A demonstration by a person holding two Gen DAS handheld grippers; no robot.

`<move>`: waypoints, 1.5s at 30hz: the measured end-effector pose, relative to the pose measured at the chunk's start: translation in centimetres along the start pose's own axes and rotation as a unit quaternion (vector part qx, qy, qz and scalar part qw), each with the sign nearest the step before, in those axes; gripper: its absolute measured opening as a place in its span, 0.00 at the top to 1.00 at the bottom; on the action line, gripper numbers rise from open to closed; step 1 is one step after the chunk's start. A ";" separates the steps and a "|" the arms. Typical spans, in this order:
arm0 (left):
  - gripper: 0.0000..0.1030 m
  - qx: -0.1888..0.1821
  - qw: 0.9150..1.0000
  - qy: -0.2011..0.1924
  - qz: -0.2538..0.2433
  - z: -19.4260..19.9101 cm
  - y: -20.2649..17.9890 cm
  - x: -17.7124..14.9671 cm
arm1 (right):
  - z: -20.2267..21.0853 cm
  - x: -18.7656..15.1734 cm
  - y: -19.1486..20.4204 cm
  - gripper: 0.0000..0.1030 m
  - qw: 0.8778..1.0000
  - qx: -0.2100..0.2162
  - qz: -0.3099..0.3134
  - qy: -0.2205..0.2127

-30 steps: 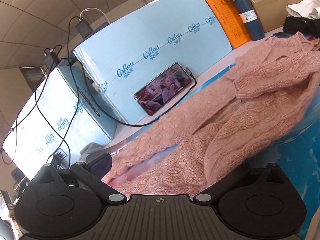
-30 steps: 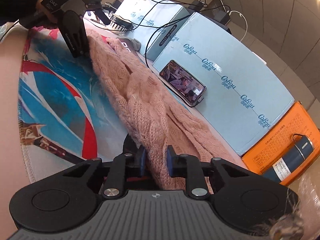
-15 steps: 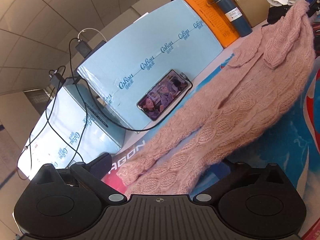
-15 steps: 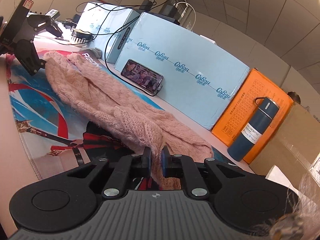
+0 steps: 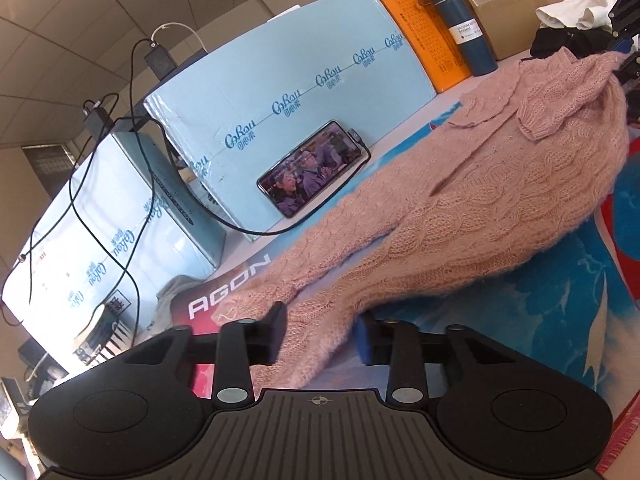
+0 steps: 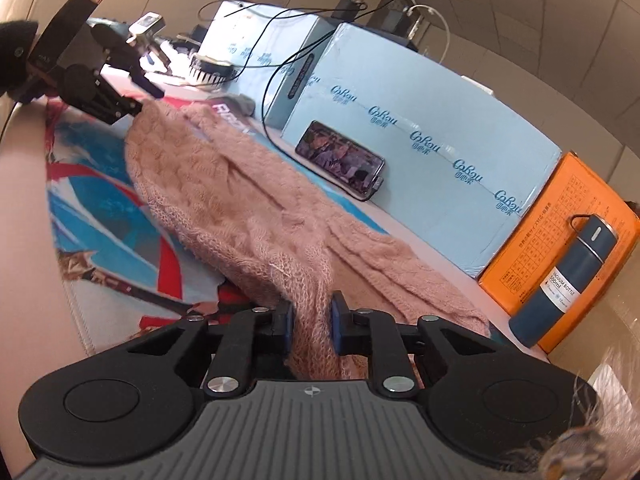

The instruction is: Fold clothes

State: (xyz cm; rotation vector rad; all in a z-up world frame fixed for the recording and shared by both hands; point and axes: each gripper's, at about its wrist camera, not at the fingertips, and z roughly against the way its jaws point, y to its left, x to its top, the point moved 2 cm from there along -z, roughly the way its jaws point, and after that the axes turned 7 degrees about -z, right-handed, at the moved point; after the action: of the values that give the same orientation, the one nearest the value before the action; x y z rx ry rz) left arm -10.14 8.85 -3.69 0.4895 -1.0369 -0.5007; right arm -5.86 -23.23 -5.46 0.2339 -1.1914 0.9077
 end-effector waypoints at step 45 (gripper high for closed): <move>0.89 -0.062 0.887 -0.046 0.455 -7.8 11.8 -3.0 | -11.9 0.5 -13.6 0.29 0.911 -0.173 -0.371 0.054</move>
State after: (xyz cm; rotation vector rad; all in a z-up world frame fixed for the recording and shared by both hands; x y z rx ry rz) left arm -2.58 20.99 -1.95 -0.1671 -1.1891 0.2564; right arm 12.18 -24.53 -5.77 0.3131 -1.0158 0.0364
